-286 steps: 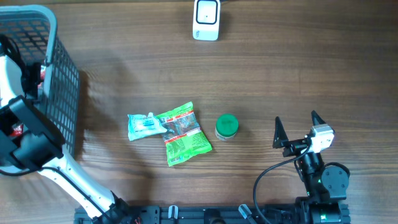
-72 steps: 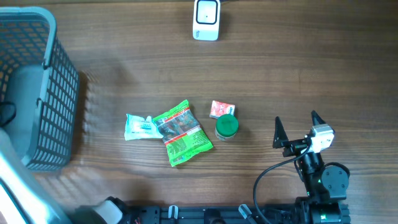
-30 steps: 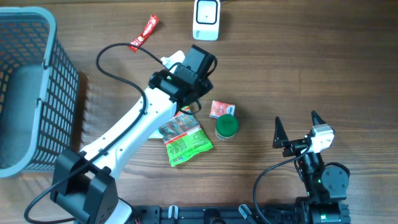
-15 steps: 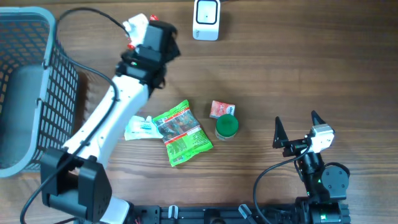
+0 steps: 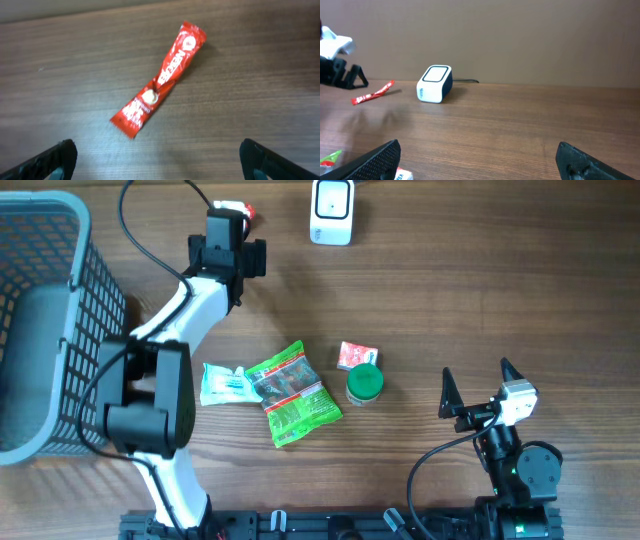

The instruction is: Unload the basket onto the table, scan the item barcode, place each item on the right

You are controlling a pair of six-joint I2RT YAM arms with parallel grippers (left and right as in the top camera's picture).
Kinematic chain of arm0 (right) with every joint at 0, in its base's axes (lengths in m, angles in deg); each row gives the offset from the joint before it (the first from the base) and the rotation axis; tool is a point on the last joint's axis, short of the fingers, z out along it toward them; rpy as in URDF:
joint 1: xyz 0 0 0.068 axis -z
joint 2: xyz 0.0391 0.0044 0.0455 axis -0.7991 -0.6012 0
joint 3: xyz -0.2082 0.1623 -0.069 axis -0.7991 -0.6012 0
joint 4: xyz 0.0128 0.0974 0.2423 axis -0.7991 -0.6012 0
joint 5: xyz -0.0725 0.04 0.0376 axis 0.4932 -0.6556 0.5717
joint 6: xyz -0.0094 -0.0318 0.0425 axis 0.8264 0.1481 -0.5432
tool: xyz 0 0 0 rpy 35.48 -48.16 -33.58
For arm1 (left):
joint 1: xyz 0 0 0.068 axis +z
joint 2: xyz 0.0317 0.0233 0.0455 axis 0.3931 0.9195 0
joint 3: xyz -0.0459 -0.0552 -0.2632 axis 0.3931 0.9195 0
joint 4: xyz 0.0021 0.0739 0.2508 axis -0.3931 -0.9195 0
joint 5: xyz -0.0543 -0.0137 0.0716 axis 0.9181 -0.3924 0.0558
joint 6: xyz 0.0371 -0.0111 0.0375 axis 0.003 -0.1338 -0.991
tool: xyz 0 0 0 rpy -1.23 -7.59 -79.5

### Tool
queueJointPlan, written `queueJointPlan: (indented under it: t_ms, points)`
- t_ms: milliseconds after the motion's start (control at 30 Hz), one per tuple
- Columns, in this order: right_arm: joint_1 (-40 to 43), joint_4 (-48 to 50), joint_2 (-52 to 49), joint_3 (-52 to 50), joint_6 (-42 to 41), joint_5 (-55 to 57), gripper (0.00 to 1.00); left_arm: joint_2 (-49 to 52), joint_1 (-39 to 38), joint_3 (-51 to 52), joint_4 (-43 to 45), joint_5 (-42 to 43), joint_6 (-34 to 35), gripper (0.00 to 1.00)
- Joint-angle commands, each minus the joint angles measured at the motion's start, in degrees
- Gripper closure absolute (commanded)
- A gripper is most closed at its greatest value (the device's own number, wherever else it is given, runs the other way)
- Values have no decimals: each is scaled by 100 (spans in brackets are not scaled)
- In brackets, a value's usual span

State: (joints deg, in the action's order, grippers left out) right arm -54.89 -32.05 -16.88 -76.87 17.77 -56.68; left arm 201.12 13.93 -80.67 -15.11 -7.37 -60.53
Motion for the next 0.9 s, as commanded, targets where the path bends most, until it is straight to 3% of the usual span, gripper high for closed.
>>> queueJointPlan:
  t_ms: [0,267,567,867]
  points:
    - [-28,20,4,-7,-72,-72,0,337,389,-11,393,883,-448,0]
    - [-28,20,4,-7,-72,-72,0,841,909,-11,1139,1895,-448,0]
    - [-28,20,4,-7,-72,-72,0,1344,929,-11,1910,1908,-457,0]
    - [-28,20,4,-7,-72,-72,0,1869,839,-11,1993,1947,-758,0]
